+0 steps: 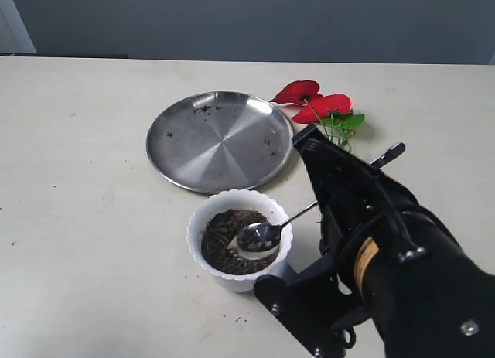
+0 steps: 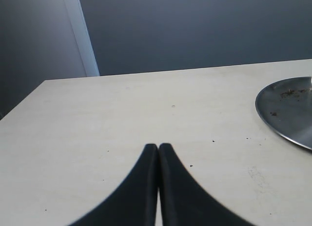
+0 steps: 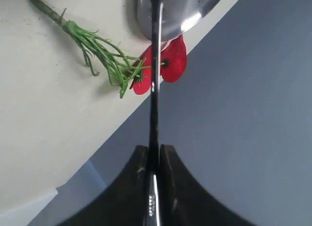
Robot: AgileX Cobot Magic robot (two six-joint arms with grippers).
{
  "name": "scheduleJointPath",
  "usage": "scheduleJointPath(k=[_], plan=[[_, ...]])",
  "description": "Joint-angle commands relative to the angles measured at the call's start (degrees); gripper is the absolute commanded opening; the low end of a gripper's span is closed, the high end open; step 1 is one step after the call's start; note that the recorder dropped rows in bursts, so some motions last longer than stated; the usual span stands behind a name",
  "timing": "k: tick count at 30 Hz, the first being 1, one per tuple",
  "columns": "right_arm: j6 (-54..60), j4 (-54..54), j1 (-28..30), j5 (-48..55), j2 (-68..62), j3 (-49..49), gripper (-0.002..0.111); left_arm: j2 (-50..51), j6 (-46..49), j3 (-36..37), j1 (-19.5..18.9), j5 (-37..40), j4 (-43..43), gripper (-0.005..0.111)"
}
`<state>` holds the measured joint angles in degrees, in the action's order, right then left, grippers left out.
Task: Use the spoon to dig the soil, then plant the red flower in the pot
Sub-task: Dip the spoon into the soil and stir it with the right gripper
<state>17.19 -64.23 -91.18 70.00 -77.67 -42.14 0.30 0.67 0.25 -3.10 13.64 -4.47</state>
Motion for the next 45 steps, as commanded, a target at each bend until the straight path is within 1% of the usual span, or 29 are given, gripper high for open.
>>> scheduleJointPath(k=[1, 13, 18, 22, 27, 29, 33, 35, 39, 45], plan=[[-0.22, -3.29, -0.10, -2.45, -2.98, 0.20, -0.001, -0.30, -0.10, -0.25, 0.41, -0.36, 0.44, 0.000], [-0.62, -4.52, -0.10, -1.64, -7.86, 0.20, -0.001, -0.30, -0.10, -0.25, 0.41, -0.36, 0.44, 0.000], [-4.11, -4.42, -0.10, -1.66, -8.73, 0.20, -0.001, -0.30, -0.10, -0.25, 0.41, -0.36, 0.44, 0.000], [-8.41, -6.94, -0.10, -0.04, -9.51, 0.20, -0.001, -0.30, -0.10, -0.25, 0.41, -0.36, 0.44, 0.000], [-8.53, -8.89, -0.10, -0.04, -9.03, 0.08, -0.001, -0.30, -0.10, -0.25, 0.41, -0.36, 0.44, 0.000], [-8.13, -6.96, -0.10, -0.04, -8.21, 0.08, -0.001, -0.30, -0.10, -0.25, 0.41, -0.36, 0.44, 0.000], [-1.17, 3.69, -0.10, -0.04, -7.81, 0.08, -0.001, -0.30, -0.10, -0.25, 0.41, -0.36, 0.44, 0.000], [-0.34, 6.96, -0.10, -0.04, -7.90, 0.08, -0.001, -0.30, -0.10, -0.25, 0.41, -0.36, 0.44, 0.000], [-4.62, 3.43, -0.10, -0.04, -8.11, 0.08, -0.001, -0.30, -0.10, -0.25, 0.41, -0.36, 0.44, 0.000], [-6.65, 0.23, -0.10, -0.04, -8.77, 0.08, -0.001, -0.30, -0.10, -0.25, 0.41, -0.36, 0.44, 0.000]])
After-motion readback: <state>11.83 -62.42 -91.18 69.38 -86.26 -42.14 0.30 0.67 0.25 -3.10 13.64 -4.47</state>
